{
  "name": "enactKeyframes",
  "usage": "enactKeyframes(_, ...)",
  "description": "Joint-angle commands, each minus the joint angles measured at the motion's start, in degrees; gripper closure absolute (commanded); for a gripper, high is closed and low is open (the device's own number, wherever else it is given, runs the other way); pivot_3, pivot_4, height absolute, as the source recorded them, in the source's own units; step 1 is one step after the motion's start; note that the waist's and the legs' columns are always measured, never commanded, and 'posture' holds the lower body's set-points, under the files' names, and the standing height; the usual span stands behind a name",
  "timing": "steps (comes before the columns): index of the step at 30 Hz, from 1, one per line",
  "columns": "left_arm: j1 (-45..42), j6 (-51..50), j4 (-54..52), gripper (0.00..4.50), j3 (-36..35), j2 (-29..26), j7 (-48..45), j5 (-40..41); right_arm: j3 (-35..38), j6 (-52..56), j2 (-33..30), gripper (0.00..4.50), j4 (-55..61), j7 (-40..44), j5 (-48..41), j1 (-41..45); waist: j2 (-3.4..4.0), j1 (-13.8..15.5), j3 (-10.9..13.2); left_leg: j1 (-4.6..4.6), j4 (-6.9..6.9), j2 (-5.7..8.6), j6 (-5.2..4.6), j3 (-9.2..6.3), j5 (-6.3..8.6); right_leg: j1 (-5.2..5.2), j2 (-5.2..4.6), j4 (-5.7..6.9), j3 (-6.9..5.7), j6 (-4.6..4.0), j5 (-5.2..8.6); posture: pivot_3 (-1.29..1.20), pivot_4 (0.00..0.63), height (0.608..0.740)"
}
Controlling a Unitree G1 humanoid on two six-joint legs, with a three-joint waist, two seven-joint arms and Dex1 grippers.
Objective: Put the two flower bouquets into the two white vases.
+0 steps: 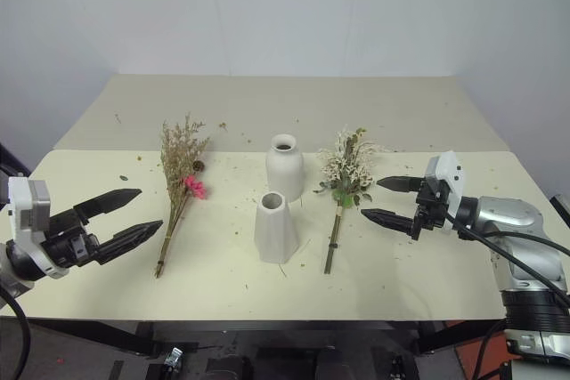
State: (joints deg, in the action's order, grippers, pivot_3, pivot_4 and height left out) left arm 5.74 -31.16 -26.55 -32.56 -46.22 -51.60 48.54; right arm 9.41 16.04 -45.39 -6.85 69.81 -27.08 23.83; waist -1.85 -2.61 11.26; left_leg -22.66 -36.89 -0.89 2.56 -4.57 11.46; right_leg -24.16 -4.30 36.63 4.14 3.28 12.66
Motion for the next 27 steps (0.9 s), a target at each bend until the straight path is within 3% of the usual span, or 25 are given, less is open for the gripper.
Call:
enactKeyframes(1,-0.1,0.8,-0.6,0.03,-1.4,-0.9,-0.5,0.1,1.2,-1.0,-0.7,0.00,1.4,0.4,-0.5,0.5,0.00,0.0,0.0,0.00,0.00,0.00,0.00,0.00,0.00,0.00,0.00,0.00,0.00,0.00,0.00,0.00,0.150,0.740)
enactKeyframes(11,0.3,0.0,-1.1,0.03,-1.5,-1.3,0.2,-0.4,1.0,-1.3,-0.7,0.00,0.9,0.8,-0.3,1.1,0.00,0.0,0.0,0.00,0.00,0.00,0.00,0.00,0.00,0.00,0.00,0.00,0.00,0.00,0.00,0.00,0.150,0.740)
enactKeyframes(16,-1.1,-7.6,-1.5,0.03,2.7,-6.1,8.4,-5.9,0.9,-1.3,-0.6,0.00,0.8,0.8,-0.3,1.5,0.00,0.0,0.0,0.02,0.00,0.00,0.00,0.00,0.00,0.01,0.00,0.02,0.01,0.01,0.00,0.00,0.150,0.740)
enactKeyframes(20,-10.4,-25.6,-2.5,0.03,9.7,-13.4,18.8,-5.8,1.1,-1.9,-0.7,0.00,1.2,0.9,-0.6,4.7,-0.03,0.1,0.0,0.01,-0.02,0.01,0.00,-0.03,0.00,0.00,0.00,0.10,-0.03,0.03,0.02,0.00,0.150,0.740)
enactKeyframes(23,-19.0,-36.3,-1.7,0.03,14.4,-15.6,22.8,-4.2,1.7,-1.4,-1.5,0.00,0.3,1.1,-1.2,9.0,-0.02,-0.1,0.0,0.01,-0.02,0.02,0.00,-0.02,0.00,-0.01,0.00,0.06,-0.02,0.05,0.00,0.00,0.150,0.740)
enactKeyframes(27,-32.6,-51.8,3.6,0.03,21.8,-13.3,28.5,-6.0,1.4,0.3,-2.7,0.00,0.3,4.0,-3.0,15.0,-0.03,-0.3,0.0,-0.02,0.06,0.01,0.00,-0.05,0.00,-0.06,0.03,0.04,-0.04,0.06,0.02,0.00,0.150,0.740)
